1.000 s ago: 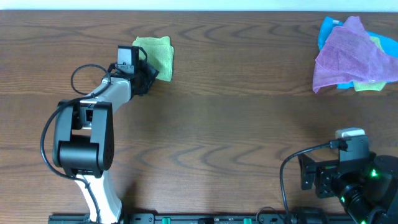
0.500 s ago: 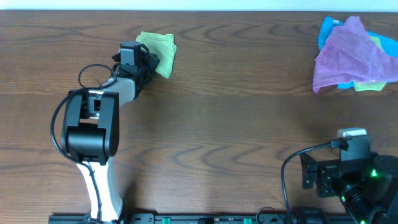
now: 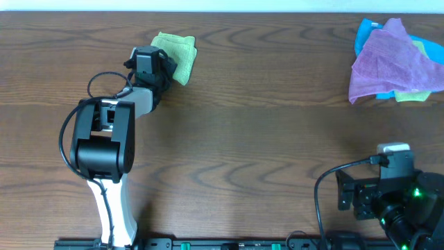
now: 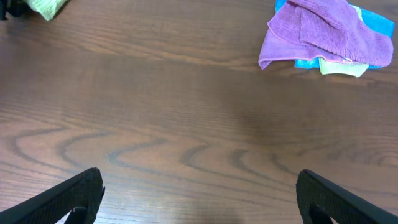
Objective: Fold the cloth
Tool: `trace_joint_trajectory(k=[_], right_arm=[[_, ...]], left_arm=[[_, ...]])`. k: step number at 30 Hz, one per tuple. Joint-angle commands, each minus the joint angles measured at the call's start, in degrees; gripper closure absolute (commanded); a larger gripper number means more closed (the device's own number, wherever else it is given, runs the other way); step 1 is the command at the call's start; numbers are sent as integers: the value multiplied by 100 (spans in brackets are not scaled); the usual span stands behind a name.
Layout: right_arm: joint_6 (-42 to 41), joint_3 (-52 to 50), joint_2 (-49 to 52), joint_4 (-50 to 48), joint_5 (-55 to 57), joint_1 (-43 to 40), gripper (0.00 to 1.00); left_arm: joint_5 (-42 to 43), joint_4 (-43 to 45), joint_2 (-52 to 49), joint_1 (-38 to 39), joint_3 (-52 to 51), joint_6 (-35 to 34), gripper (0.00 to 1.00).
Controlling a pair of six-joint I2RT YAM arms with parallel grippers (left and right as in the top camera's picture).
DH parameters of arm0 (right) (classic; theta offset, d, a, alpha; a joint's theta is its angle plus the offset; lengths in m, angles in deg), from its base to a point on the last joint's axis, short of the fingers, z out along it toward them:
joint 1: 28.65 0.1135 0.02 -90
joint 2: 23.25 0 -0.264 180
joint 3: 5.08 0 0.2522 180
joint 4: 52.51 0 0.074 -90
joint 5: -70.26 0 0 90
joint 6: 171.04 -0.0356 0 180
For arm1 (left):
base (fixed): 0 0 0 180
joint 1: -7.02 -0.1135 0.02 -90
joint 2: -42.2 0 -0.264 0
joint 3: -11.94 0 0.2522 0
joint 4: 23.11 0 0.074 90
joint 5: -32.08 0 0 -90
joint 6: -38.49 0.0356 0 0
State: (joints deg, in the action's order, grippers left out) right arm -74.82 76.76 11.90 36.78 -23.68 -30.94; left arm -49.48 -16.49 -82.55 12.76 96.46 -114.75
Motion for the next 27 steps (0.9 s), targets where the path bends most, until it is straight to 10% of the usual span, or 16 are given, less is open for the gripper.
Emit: trace_joint_trajectory(k=[1, 13, 23, 27], right_arm=[[-103, -31, 37, -11, 74, 85, 1], [-225, -31, 37, -7, 72, 85, 1], [-256, -31, 37, -9, 72, 85, 1], [-402, -31, 37, 50, 74, 85, 0]], left_arm=[[227, -245, -256, -24, -68, -20, 59], [1274, -1862, -85, -92, -68, 341, 67], [1060, -2439, 369, -334, -68, 800, 3], [1067, -2551, 629, -343, -68, 883, 5]])
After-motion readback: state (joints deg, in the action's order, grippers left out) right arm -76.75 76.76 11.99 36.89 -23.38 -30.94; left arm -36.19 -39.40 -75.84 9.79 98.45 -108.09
